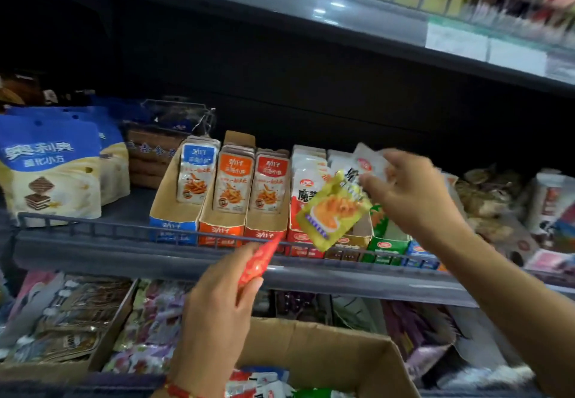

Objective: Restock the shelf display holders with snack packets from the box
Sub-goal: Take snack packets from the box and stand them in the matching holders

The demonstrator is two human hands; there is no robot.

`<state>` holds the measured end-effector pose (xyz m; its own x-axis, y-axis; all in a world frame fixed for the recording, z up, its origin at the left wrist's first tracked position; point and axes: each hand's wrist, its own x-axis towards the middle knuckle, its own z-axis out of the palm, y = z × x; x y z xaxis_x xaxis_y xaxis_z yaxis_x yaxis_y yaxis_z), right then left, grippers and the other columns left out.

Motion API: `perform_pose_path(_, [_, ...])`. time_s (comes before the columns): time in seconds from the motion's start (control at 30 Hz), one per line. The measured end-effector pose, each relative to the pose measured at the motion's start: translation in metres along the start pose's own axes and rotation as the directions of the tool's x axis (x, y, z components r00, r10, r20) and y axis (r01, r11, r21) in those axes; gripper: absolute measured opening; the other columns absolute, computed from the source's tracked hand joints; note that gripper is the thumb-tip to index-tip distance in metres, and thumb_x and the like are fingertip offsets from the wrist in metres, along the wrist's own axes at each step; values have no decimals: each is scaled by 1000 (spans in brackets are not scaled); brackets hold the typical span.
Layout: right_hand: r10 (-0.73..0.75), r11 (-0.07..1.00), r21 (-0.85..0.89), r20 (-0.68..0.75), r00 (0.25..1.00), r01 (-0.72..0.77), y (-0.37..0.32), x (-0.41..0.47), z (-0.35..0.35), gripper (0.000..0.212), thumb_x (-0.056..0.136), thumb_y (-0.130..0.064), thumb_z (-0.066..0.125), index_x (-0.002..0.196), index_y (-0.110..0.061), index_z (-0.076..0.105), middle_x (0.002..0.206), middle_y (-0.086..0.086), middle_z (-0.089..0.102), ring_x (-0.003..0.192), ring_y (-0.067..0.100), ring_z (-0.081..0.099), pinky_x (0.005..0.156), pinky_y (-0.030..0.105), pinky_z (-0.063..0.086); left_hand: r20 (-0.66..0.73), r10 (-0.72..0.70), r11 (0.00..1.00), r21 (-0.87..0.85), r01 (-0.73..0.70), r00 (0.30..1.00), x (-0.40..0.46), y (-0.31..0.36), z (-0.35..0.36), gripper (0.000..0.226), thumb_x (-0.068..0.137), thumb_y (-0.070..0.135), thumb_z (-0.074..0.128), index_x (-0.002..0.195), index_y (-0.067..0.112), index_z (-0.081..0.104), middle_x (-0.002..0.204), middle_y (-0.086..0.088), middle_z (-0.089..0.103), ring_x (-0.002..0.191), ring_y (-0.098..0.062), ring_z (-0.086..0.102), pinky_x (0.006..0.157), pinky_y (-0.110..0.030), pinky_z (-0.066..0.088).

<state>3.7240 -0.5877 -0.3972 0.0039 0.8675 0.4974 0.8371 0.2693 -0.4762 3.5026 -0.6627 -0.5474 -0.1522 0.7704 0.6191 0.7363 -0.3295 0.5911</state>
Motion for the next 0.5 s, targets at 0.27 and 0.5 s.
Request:
perform_pose_path(0.27, [-13,999,-35,-128,992,9,53,54,-11,17,97,-22,67,111,-14,70,89,2,68,84,21,66,68,27,42,88,-498,750,-456,480,862,7,8,3,26,83,19,81,92,36,63,84,12,74,79,-4,71,66,-26,53])
perform_pose_path(0.5, [-22,982,-176,234,972,64,73,86,40,26,94,-35,72,119,-30,69,119,9,67,106,25,63,82,31,45,336,-662,294,-706,644,670,20,3,5,14,94,6,67,98,19,70,86,1,79,91,-21,75,86,-42,57])
